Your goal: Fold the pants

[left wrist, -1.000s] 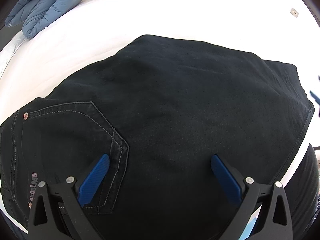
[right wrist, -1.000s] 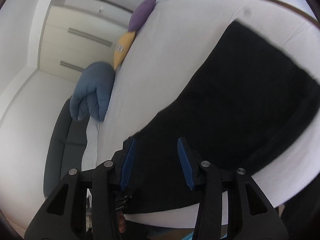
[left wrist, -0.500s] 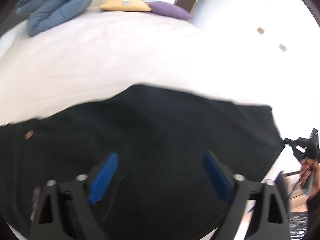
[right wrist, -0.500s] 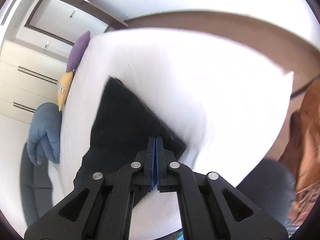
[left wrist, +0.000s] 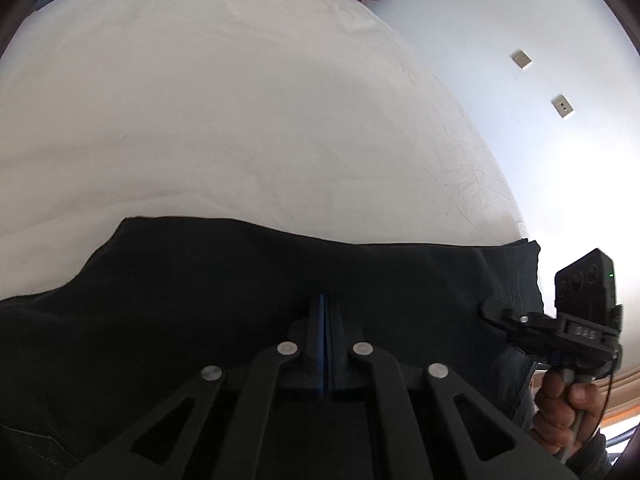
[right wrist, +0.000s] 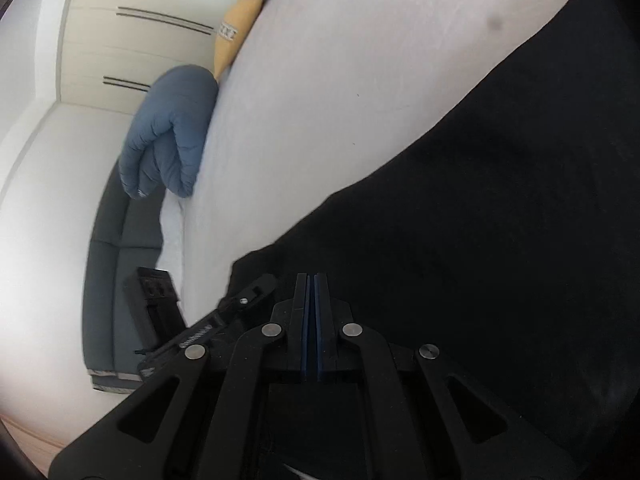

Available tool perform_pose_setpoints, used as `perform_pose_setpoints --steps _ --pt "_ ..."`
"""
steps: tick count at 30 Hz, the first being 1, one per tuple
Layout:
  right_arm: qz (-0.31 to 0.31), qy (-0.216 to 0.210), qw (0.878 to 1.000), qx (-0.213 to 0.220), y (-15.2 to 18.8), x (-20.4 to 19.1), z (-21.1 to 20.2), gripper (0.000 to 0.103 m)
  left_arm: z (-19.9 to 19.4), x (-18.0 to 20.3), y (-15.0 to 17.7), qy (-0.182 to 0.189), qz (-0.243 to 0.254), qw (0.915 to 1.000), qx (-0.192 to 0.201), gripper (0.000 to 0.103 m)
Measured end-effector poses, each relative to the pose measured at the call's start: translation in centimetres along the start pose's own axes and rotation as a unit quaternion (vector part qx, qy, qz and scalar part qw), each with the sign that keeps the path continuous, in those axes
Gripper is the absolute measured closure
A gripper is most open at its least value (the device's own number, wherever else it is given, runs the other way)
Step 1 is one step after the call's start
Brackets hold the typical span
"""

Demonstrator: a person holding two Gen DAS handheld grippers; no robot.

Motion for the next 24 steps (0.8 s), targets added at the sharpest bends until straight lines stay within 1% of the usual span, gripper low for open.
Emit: perform_pose_setpoints --steps 1,3,4,6,7,8,9,11,13,14,15,16,17,18,19,20,21,22,23,24 --pt "0.003 0.008 1.0 0.002 0.5 1.6 -0.1 0.103 0.0 -0.7 -0.3 0.008 -0.01 0.9999 -0.001 0.098" --pt "0.032 -0.003 0.999 0.037 -1.2 4.7 -1.2 0.103 -0.4 -2.0 -0.4 0.012 -0.021 0.9997 0.002 0.098" --pt "0.047 -0.002 0.997 0.057 -1.8 5.9 -2.4 0.103 -0.6 -2.4 -0.5 0.016 -0.025 0.9996 0.002 0.098" --pt "0.064 0.022 0.991 0.118 -3.9 8.8 -6.8 0.103 -0.9 -3.2 -0.8 0.016 -0.029 0.9994 0.005 0.098" --pt "0.073 0.037 0.986 0.146 -4.9 10.2 -8.9 0.103 -1.0 -3.7 -1.0 0.02 -0.035 0.9992 0.007 0.098" --pt "0.09 0.043 0.98 0.173 -5.7 11.8 -10.9 0.103 -1.1 -4.2 -1.2 0.028 -0.046 0.9985 0.008 0.098" --pt "0.106 0.037 0.975 0.194 -6.7 13.5 -12.5 0.103 -1.2 -4.6 -1.3 0.03 -0.054 0.998 0.009 0.098" --pt "0.117 0.055 0.965 0.23 -8.2 15.1 -15.7 0.103 -1.9 -5.3 -1.6 0.018 -0.062 0.9977 0.019 0.098" --pt "0.138 0.11 0.946 0.27 -8.7 15.7 -19.2 0.103 -2.4 -5.2 -1.8 0.002 -0.063 0.9976 0.028 0.098" --pt "0.151 0.095 0.941 0.289 -8.6 15.9 -20.7 0.103 -3.2 -5.4 -1.8 -0.006 -0.064 0.9973 0.037 0.099" --pt "0.16 0.071 0.938 0.3 -8.4 15.8 -21.7 0.103 -3.8 -5.5 -1.6 -0.011 -0.065 0.9969 0.044 0.099" --pt "0.156 0.06 0.938 0.304 -8.1 15.1 -22.2 0.103 -4.3 -5.5 -1.4 -0.016 -0.068 0.9963 0.05 0.1" --pt "0.134 0.053 0.945 0.295 -7.6 13.5 -21.8 0.103 -4.8 -5.7 -1.2 -0.02 -0.075 0.9955 0.055 0.101" --pt "0.116 0.037 0.953 0.277 -6.9 11.8 -20.7 0.103 -5.5 -5.4 -0.6 -0.015 -0.083 0.9945 0.063 0.101" --pt "0.099 0.01 0.963 0.252 -6.1 10.0 -19.1 0.103 -6.1 -4.8 0.0 -0.01 -0.085 0.9939 0.07 0.1" --pt "0.075 -0.029 0.973 0.217 -4.8 7.7 -16.6 0.103 -6.6 -3.9 0.8 -0.001 -0.08 0.9938 0.078 0.1" --pt "0.054 -0.054 0.98 0.183 -3.2 5.3 -13.9 0.103 -6.7 -2.4 1.8 0.005 -0.071 0.9944 0.077 0.099" --pt "0.036 -0.072 0.986 0.146 -1.8 3.6 -11.3 0.103 -6.7 -1.3 2.8 0.005 -0.061 0.9953 0.075 0.093" --pt "0.023 -0.089 0.991 0.096 0.0 1.7 -7.5 0.103 -6.6 0.0 4.2 0.003 -0.046 0.9965 0.07 0.087" --pt "0.018 -0.101 0.993 0.064 1.3 0.8 -5.0 0.103 -6.3 0.9 5.3 -0.001 -0.036 0.9972 0.066 0.085"
Point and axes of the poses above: each gripper's, at about its wrist camera, not at the fingertips, and z roughly the way its jaws point, x to its right, y to its underside, the point moved 2 cm from there along z, roughly the way its jaws point, and after that the axes turned 2 degrees about -y, right-handed, at the moved point
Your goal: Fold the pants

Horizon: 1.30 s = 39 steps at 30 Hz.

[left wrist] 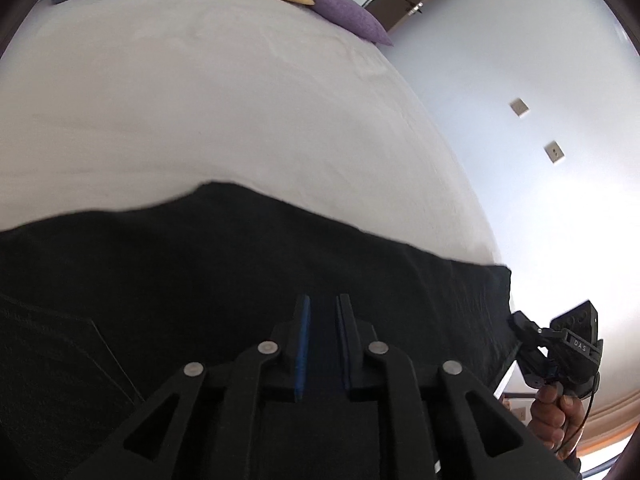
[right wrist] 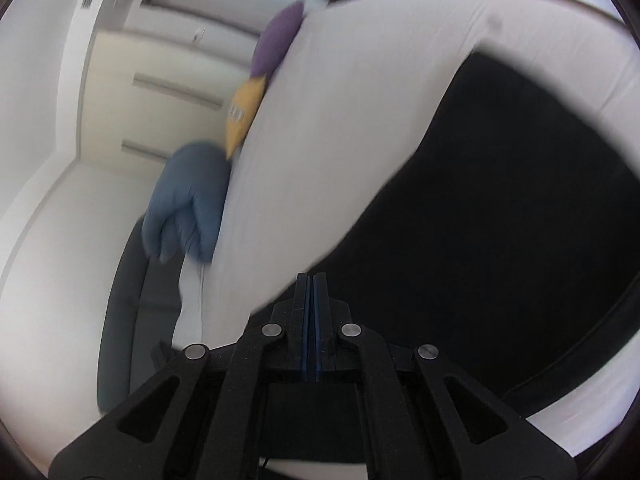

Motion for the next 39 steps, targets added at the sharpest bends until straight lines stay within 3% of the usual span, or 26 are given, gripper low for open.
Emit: perform_pose_setpoints --steps 2,4,6,9,11,14,15,17,19,20,22,23,24,25,26,29,32,35,37,39 --pt "0.006 0.012 0.998 -0.058 3.0 0.6 4.3 0.103 0.5 0.4 2.1 -0.006 0.013 0.9998 -0.014 0.084" --pt "0.022 0.044 0.996 -0.075 4.0 2.7 5.9 0.103 1.3 -0.6 3.9 -0.008 0.002 0.9995 -0.029 0.085" --pt "0.023 0.036 0.998 -0.047 2.9 3.8 4.8 0.103 0.9 -1.7 4.9 0.017 -0.02 0.9996 -0.015 0.085" --pt "0.017 0.108 0.993 0.03 -1.7 6.0 0.8 0.103 -0.3 -3.8 5.5 0.036 -0.054 0.9978 -0.005 0.092" --pt "0.065 0.135 0.985 0.088 -3.6 7.7 -2.8 0.103 -1.4 -5.6 5.8 0.034 -0.07 0.9969 0.003 0.1" --pt "0.075 0.178 0.971 0.142 -4.7 6.9 -6.5 0.102 -4.5 -8.1 6.0 0.015 -0.084 0.9961 0.021 0.1" --pt "0.073 0.158 0.975 0.14 -4.8 6.1 -6.7 0.101 -5.9 -8.8 5.9 0.023 -0.083 0.9958 0.03 0.099" --pt "0.052 0.107 0.986 0.12 -4.1 3.4 -5.0 0.101 -8.0 -9.5 5.6 0.026 -0.076 0.9957 0.047 0.083" --pt "0.018 0.062 0.996 0.069 -2.4 0.2 -0.7 0.101 -8.8 -9.9 5.3 0.015 -0.054 0.9971 0.051 0.063" --pt "0.005 0.035 0.999 0.03 -1.1 -1.5 2.7 0.101 -8.6 -10.1 5.2 -0.003 -0.043 0.9981 0.045 0.059" --pt "-0.008 0.009 0.999 -0.031 1.9 -4.0 8.8 0.101 -7.7 -11.4 5.3 -0.026 -0.04 0.9985 0.027 0.064" --pt "-0.016 0.009 0.998 -0.064 3.2 -4.6 11.7 0.101 -7.5 -12.3 5.4 -0.017 -0.048 0.9983 0.027 0.075" --pt "-0.027 0.02 0.995 -0.097 4.3 -4.8 14.3 0.101 -7.5 -13.4 5.4 -0.007 -0.06 0.9978 0.029 0.084" --pt "-0.035 0.04 0.991 -0.121 6.3 -4.4 15.8 0.101 -7.5 -14.3 5.5 -0.008 -0.074 0.9969 0.028 0.099" --pt "-0.04 0.064 0.988 -0.138 7.4 -4.0 17.4 0.101 -7.8 -15.4 5.5 -0.002 -0.093 0.9952 0.029 0.098" --pt "-0.047 0.068 0.991 -0.108 7.3 -2.5 18.0 0.103 -9.4 -17.7 5.6 -0.003 -0.124 0.9911 0.047 0.098" --pt "-0.021 0.12 0.992 -0.036 3.7 1.4 12.2 0.103 -11.3 -18.0 4.9 -0.043 -0.114 0.991 0.055 0.101" --pt "-0.013 0.162 0.987 0.018 1.1 1.0 9.7 0.102 -12.2 -15.8 3.0 -0.028 -0.091 0.9927 0.074 0.1" --pt "-0.02 0.12 0.993 0.006 0.2 -0.9 10.5 0.1 -11.8 -13.8 1.0 -0.014 -0.065 0.9942 0.084 0.099" --pt "-0.053 0.071 0.996 -0.034 0.4 -5.6 15.2 0.1 -10.6 -12.6 -0.6 -0.021 -0.043 0.9955 0.081 0.092"
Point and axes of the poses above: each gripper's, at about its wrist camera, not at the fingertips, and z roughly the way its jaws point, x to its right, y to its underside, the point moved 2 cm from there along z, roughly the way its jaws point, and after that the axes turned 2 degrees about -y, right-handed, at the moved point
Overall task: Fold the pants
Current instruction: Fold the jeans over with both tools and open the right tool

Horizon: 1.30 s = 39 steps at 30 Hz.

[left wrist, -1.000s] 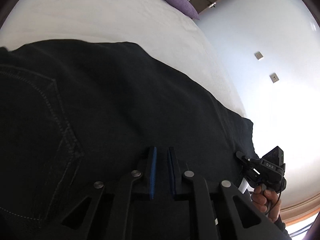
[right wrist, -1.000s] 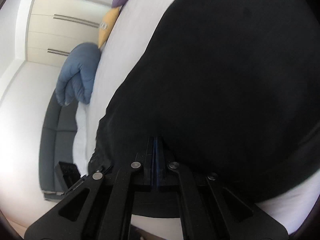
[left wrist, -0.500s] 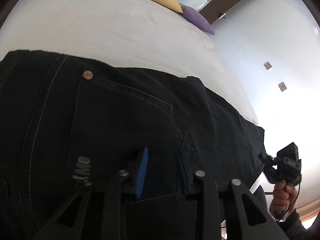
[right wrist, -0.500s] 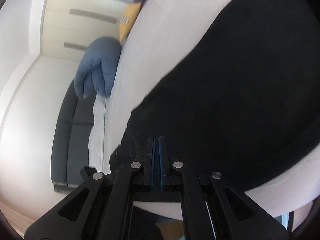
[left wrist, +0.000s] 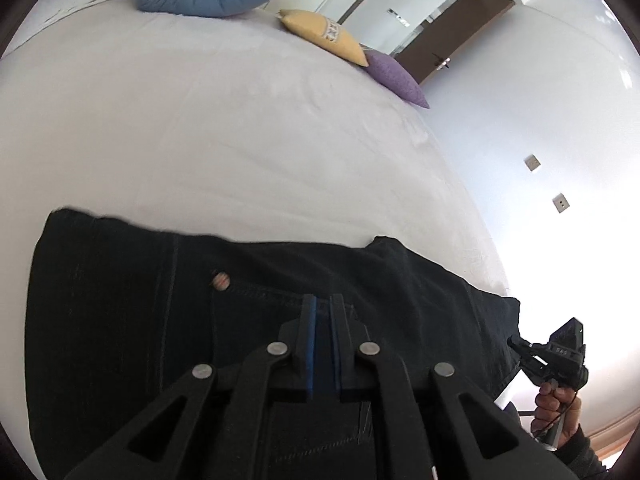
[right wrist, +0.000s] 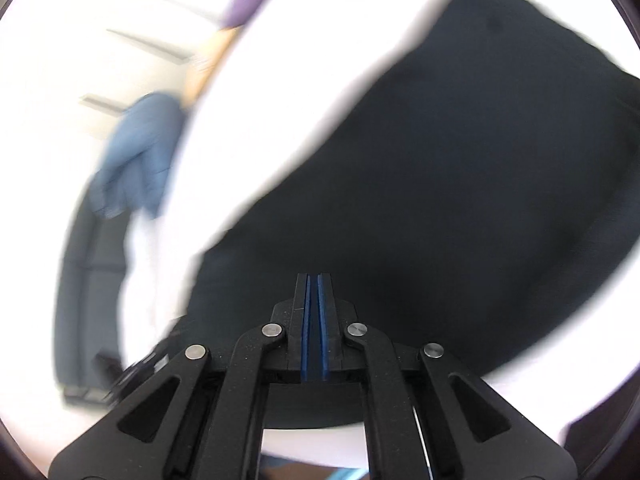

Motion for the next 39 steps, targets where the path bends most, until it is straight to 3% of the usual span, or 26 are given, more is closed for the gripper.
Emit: perform_pose_setpoints --steps 2,5,6,9,12,14,16,18,20,22,24,26,28,30,32,33,35,39 --pt "-0.037 -0.043 0.998 -0.04 0.1 -4.7 4.5 0.1 2.1 -0.6 -1.1 -0.03 0.001 0.9995 -0.013 0.09" --pt "-0.063 -0.07 0.991 -0.097 0.8 -11.0 13.0 0.1 3.9 -4.6 -1.2 -0.048 -0.047 0.9974 -0.028 0.094" --pt "-0.071 -0.079 0.988 -0.116 0.9 -12.5 15.5 0.1 4.3 -5.9 -1.1 -0.044 -0.065 0.9965 -0.03 0.1" --pt "-0.062 -0.085 0.98 -0.169 1.9 -16.4 23.1 0.1 4.4 -7.9 -0.7 -0.011 -0.09 0.9956 -0.02 0.098" --pt "-0.074 -0.062 0.973 -0.208 4.9 -17.1 28.7 0.1 4.2 -8.5 -0.8 -0.003 -0.086 0.9962 -0.016 0.098" --pt "-0.1 -0.014 0.972 -0.212 7.3 -14.0 29.8 0.101 3.8 -9.7 -0.8 0.008 -0.094 0.9955 -0.014 0.098" --pt "-0.053 -0.044 0.979 -0.193 6.4 -10.4 30.4 0.103 4.4 -9.1 -0.5 0.013 -0.092 0.9956 -0.012 0.097" --pt "-0.02 -0.048 0.988 -0.143 4.5 -8.2 29.2 0.103 4.3 -9.0 -0.3 0.014 -0.086 0.9961 -0.008 0.097" --pt "0.003 -0.024 0.996 -0.081 2.0 -6.1 27.3 0.103 4.4 -9.1 -0.3 0.015 -0.084 0.9964 -0.004 0.097" --pt "0.031 0.005 0.999 -0.026 -1.0 -3.3 22.7 0.103 4.3 -9.3 -0.6 0.015 -0.083 0.9964 0.0 0.097" --pt "0.047 0.027 0.998 0.017 -1.9 -2.2 19.0 0.099 4.3 -9.1 -0.6 0.011 -0.079 0.9968 0.002 0.097" --pt "0.049 -0.018 0.999 0.015 -1.1 -2.6 16.4 0.099 4.3 -9.0 -0.6 0.01 -0.077 0.997 0.005 0.097" --pt "0.03 -0.061 0.997 -0.024 1.9 -4.5 16.3 0.099 4.4 -8.9 -0.7 0.01 -0.078 0.9969 0.005 0.097" --pt "0.004 -0.062 0.996 -0.068 5.4 -5.6 17.2 0.099 4.2 -9.0 -0.5 0.008 -0.077 0.997 0.004 0.097" --pt "0.009 -0.042 0.996 -0.084 7.5 -3.9 17.6 0.099 3.9 -9.2 -0.4 0.001 -0.078 0.997 0.0 0.097" --pt "0.032 -0.028 0.996 -0.08 7.8 -1.7 17.0 0.103 3.8 -9.1 -0.3 -0.006 -0.075 0.9972 -0.001 0.097" --pt "0.077 -0.065 0.994 -0.043 7.4 2.1 15.0 0.103 3.9 -8.8 -0.2 -0.022 -0.066 0.9976 -0.001 0.097" --pt "0.115 -0.01 0.991 0.061 3.7 7.2 7.6 0.103 3.9 -8.7 -0.2 -0.035 -0.058 0.9977 -0.002 0.097"
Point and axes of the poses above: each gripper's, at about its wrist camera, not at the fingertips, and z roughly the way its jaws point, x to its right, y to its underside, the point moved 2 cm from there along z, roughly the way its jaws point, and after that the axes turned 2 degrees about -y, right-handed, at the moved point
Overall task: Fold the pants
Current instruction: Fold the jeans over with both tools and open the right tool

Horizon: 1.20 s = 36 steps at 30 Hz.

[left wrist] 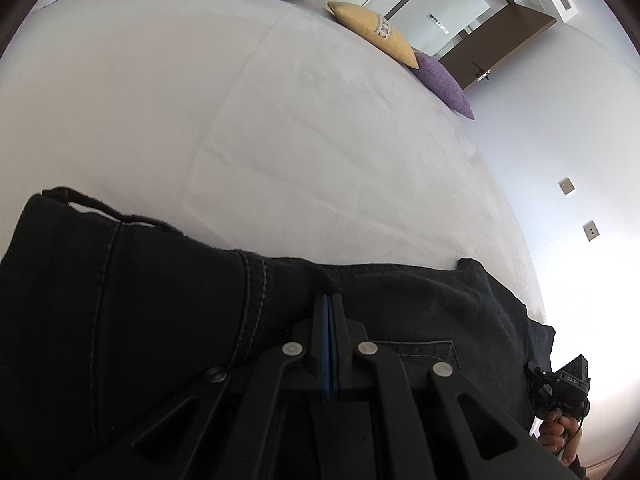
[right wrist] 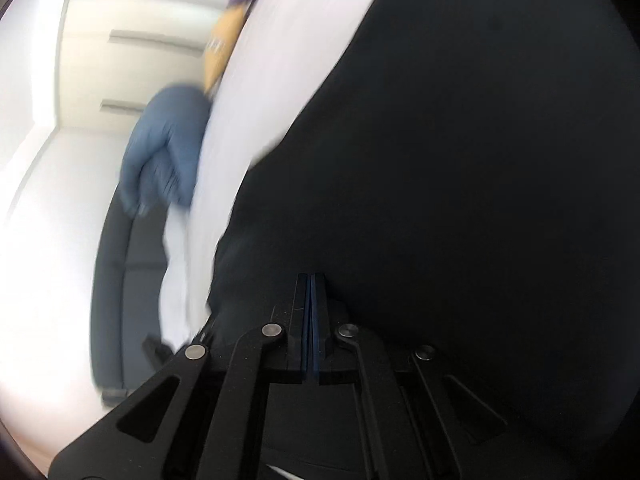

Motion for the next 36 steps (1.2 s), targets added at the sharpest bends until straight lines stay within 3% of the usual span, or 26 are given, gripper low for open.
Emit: perform_pose_setpoints --steps 6,8,9,10,13,15,16,17,20,22,25,27,29,31,32,34,35,36 --pt "0.035 0.048 0.986 0.153 -6.6 6.1 -11.6 0.103 -0.5 0.2 -0.2 -0.008 -0.009 0.9999 -0.005 0.098" --pt "0.039 0.105 0.973 0.203 -7.1 5.9 -15.1 0.1 -1.1 0.6 -0.4 -0.021 -0.013 0.9996 -0.01 0.099" --pt "0.05 0.11 0.969 0.216 -7.1 5.9 -16.3 0.098 -1.4 1.1 -0.5 -0.027 -0.01 0.9995 -0.009 0.101" --pt "0.065 0.089 0.969 0.222 -6.9 6.1 -17.1 0.098 -1.9 2.0 -0.6 -0.028 -0.001 0.9996 -0.005 0.098" --pt "0.046 0.011 0.976 0.212 -4.6 2.9 -17.0 0.098 -3.7 6.0 -0.2 0.003 0.018 0.9997 0.017 0.098" --pt "0.007 -0.031 0.986 0.162 -1.8 -0.8 -13.6 0.098 -3.8 9.7 1.0 0.04 0.023 0.9987 0.021 0.082" --pt "-0.004 -0.052 0.99 0.13 -0.4 -2.2 -11.4 0.098 -3.4 11.6 2.0 0.056 0.034 0.9977 0.017 0.065" --pt "-0.011 -0.063 0.994 0.091 1.2 -3.2 -8.7 0.098 -2.6 13.7 3.2 0.067 0.046 0.9967 0.008 0.057" --pt "-0.009 -0.051 0.999 0.012 5.2 -3.9 -1.5 0.098 0.2 18.6 7.0 0.102 0.076 0.9912 -0.035 0.057" --pt "0.004 -0.018 0.999 -0.027 7.2 -2.2 2.1 0.098 2.2 20.1 9.0 0.096 0.089 0.9894 -0.062 0.056" --pt "0.032 -0.024 0.999 0.018 6.8 0.0 0.9 0.103 4.8 19.3 10.7 0.083 0.071 0.9895 -0.095 0.059" --pt "0.047 -0.004 0.996 0.069 6.0 1.4 -2.2 0.103 4.7 18.2 10.7 0.105 0.044 0.9896 -0.088 0.063" --pt "0.07 0.023 0.989 0.127 3.8 3.2 -6.6 0.101 4.7 17.5 10.4 0.108 0.032 0.9892 -0.093 0.075" --pt "0.071 0.028 0.983 0.166 3.3 3.6 -10.2 0.1 4.8 17.0 10.2 0.112 0.026 0.9887 -0.096 0.08" --pt "0.064 0.045 0.98 0.184 3.4 3.0 -11.6 0.096 4.9 16.7 10.2 0.116 0.017 0.9884 -0.097 0.08" --pt "0.044 0.058 0.976 0.204 4.2 1.4 -13.2 0.066 5.0 16.5 10.2 0.118 0.006 0.9884 -0.095 0.081" --pt "0.047 0.039 0.976 0.208 4.9 0.8 -13.6 0.023 5.0 16.5 10.2 0.116 0.003 0.9889 -0.093 0.081" --pt "0.059 0.024 0.973 0.221 5.5 0.7 -14.0 0.003 5.0 16.6 10.2 0.113 0.002 0.9893 -0.092 0.081"
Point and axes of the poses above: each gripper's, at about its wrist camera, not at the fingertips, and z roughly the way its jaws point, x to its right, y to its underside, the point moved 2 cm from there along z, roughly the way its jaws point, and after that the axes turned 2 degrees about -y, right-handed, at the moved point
